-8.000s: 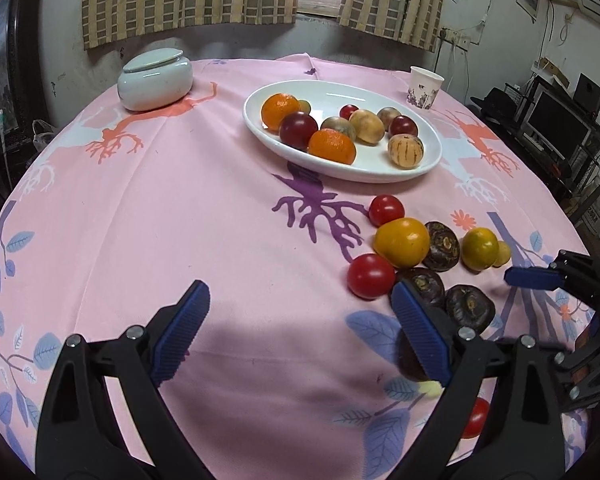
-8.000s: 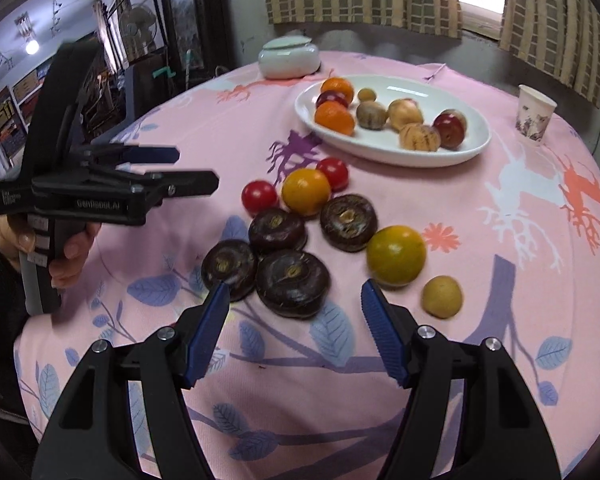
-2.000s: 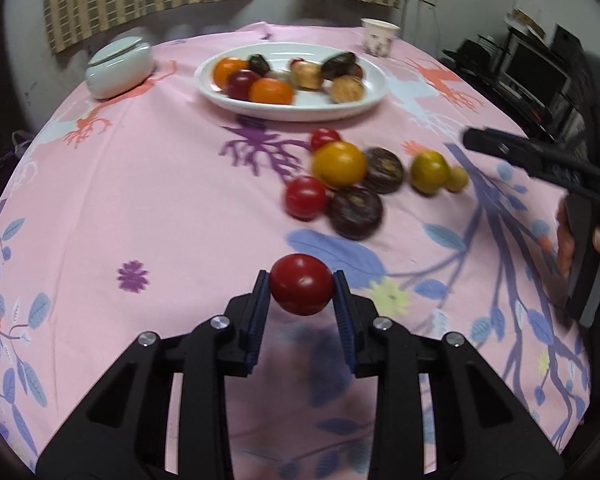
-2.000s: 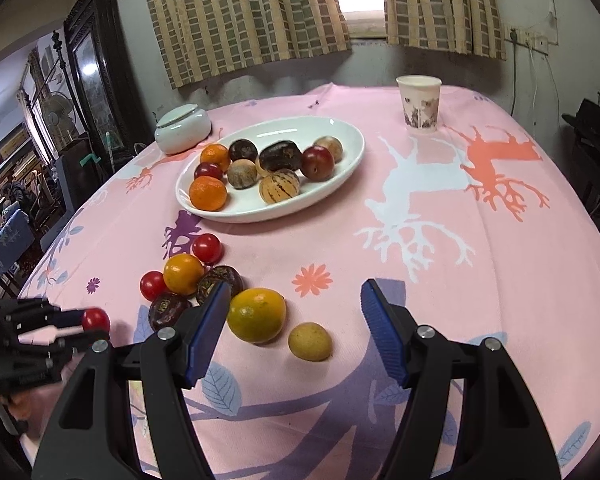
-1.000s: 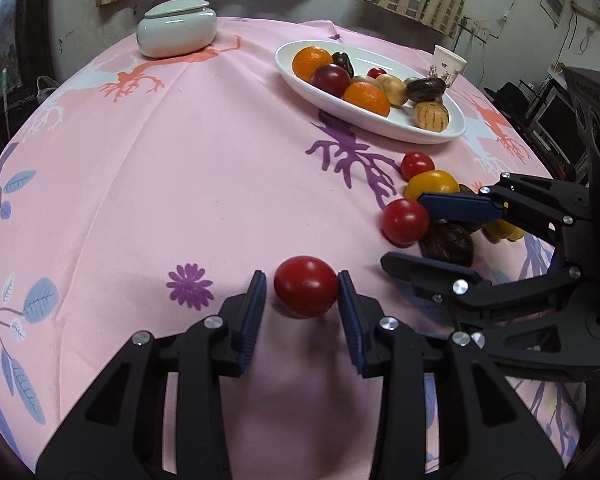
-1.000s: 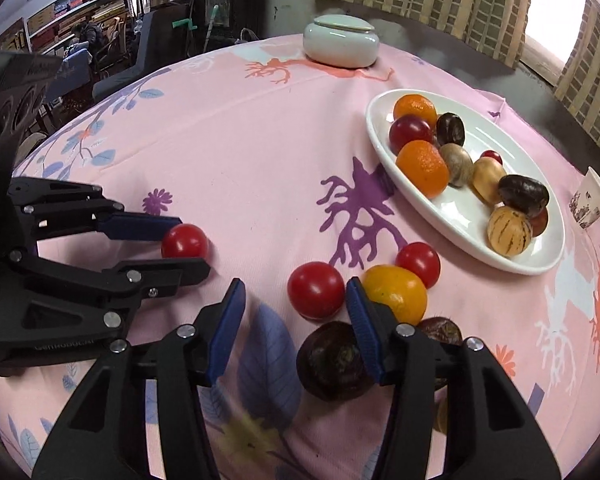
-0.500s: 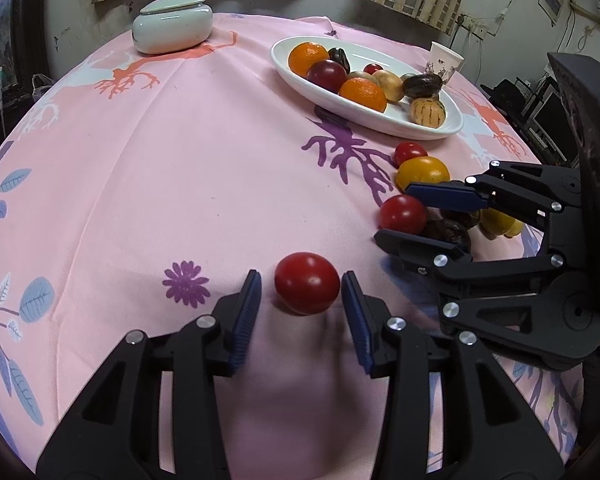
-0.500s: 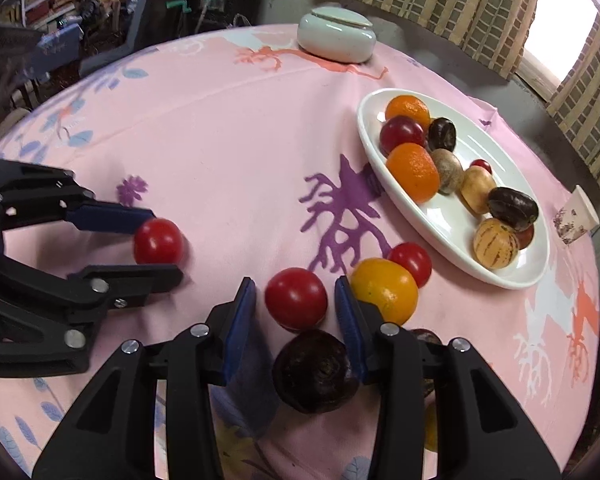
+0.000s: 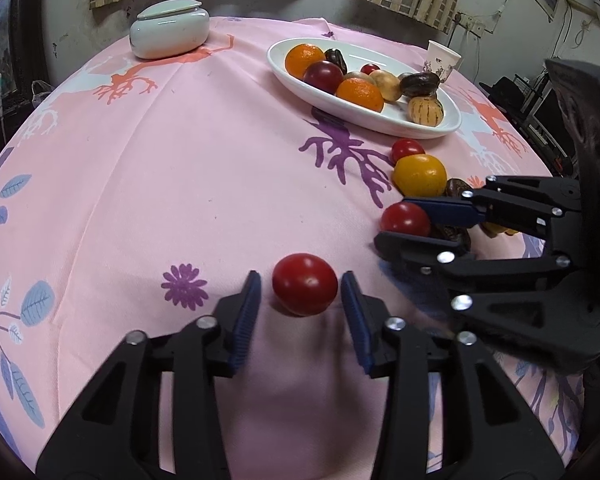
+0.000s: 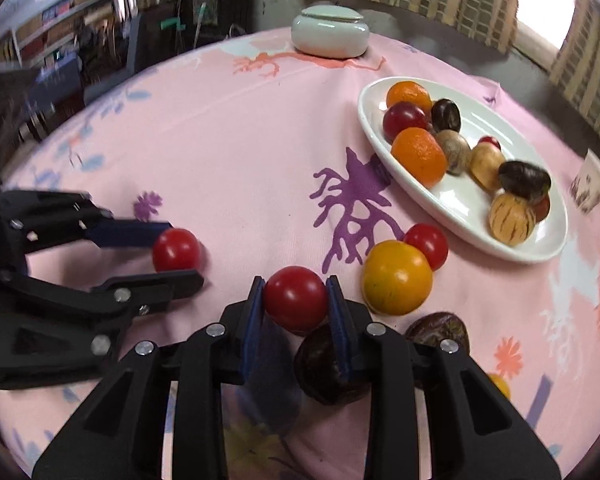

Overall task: Organize fruits
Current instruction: 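Carry both red tomatoes to the white plate and open both grippers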

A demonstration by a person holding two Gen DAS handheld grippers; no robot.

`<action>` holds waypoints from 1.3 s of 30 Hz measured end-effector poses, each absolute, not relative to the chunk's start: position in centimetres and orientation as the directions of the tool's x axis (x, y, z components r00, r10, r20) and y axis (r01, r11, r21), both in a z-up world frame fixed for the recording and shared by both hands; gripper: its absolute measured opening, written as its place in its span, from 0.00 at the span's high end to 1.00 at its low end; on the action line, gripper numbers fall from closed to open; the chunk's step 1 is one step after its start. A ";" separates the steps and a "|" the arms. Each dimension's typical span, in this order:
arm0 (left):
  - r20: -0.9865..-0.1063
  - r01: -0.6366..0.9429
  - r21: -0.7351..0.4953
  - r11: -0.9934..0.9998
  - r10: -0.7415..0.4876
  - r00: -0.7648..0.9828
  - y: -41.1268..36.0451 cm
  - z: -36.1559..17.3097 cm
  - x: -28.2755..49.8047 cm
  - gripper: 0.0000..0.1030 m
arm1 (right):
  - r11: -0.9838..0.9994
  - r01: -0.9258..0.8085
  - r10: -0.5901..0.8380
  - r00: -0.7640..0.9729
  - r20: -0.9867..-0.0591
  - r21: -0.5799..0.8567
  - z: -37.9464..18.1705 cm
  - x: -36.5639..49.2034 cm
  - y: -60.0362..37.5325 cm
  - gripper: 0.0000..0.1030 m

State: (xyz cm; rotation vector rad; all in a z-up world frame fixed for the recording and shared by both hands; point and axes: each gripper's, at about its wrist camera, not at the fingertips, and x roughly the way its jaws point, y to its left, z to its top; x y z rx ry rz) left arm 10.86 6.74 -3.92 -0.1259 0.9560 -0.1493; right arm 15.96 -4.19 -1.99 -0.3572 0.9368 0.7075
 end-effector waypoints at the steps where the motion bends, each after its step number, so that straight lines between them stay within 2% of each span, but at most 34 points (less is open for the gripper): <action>1: -0.803 0.065 -0.178 0.982 -0.183 0.568 6.9 -3.9 10.9 0.66 | 0.731 -0.681 0.406 0.397 -0.823 0.032 -1.7 15.9 -4.6 0.69; 11: -0.789 0.047 -0.152 0.987 -0.149 0.597 7.0 -3.8 10.9 0.69 | 0.755 -0.652 0.465 0.455 -0.760 0.072 1.2 13.7 -9.3 0.70; 18: -0.771 0.057 -0.067 0.996 -0.088 0.631 5.9 -3.7 10.4 0.70 | 0.784 -0.612 0.479 0.483 -0.733 0.110 1.8 13.8 -11.6 0.70; 23: -0.704 0.062 -0.051 0.997 -0.080 0.705 5.1 -0.9 9.0 0.70 | 0.777 -0.617 0.506 0.498 -0.704 0.122 2.8 13.5 -12.2 0.70; 27: -0.722 0.113 -0.053 0.992 -0.116 0.682 4.2 0.4 9.7 0.70 | 0.783 -0.608 0.513 0.515 -0.686 0.129 3.6 13.6 -12.8 0.70; 32: -0.700 0.152 -0.057 0.987 -0.148 0.699 3.4 3.0 13.3 0.70 | 0.824 -0.565 0.457 0.614 -0.644 0.045 5.5 14.5 -13.9 0.70; 35: -0.691 0.149 -0.074 0.986 -0.158 0.706 3.1 3.9 16.6 0.70 | 0.831 -0.556 0.405 0.650 -0.643 -0.039 6.1 16.3 -13.1 0.70; 39: -0.682 0.130 -0.102 0.986 -0.165 0.712 2.4 4.1 21.3 0.70 | 0.828 -0.557 0.383 0.649 -0.657 -0.068 5.5 19.2 -11.9 0.70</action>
